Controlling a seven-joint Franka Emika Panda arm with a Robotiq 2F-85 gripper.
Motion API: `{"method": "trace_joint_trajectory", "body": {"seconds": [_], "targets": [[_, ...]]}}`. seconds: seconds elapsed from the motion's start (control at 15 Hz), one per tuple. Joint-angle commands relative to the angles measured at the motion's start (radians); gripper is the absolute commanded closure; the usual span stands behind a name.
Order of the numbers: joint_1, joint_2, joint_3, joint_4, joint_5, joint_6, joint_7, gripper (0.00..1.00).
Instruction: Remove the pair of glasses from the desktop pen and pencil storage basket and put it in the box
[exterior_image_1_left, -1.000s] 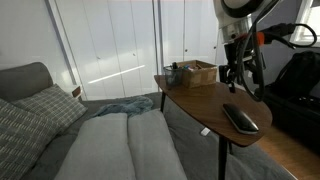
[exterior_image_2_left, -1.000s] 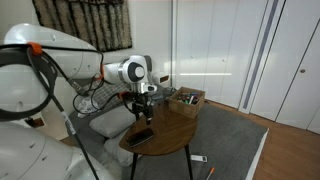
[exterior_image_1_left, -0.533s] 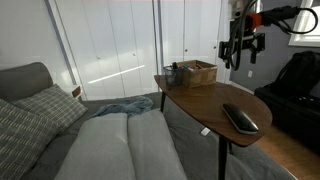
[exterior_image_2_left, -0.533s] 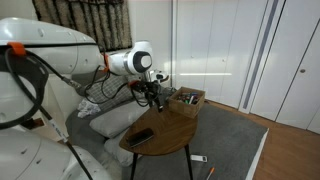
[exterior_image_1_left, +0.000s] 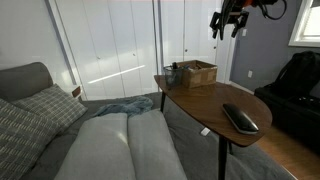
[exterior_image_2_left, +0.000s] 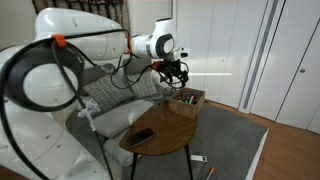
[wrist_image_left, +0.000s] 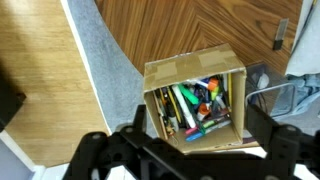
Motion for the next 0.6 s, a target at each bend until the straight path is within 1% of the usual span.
{"method": "trace_joint_trajectory", "body": {"seconds": [0.0, 0.07, 0.4, 0.47, 0.53], "targets": [[0.013, 0.041, -0.009, 0.053, 0.024, -0.005, -0.028, 0.00], [0.016, 0.069, -0.010, 0.084, 0.028, -0.006, -0.034, 0.00], [0.015, 0.067, -0.011, 0.076, 0.027, -0.006, -0.034, 0.00], [0.010, 0.066, 0.001, 0.074, 0.003, 0.003, 0.024, 0.00], [0.023, 0.093, 0.008, 0.093, 0.014, 0.048, 0.013, 0.00]]}}
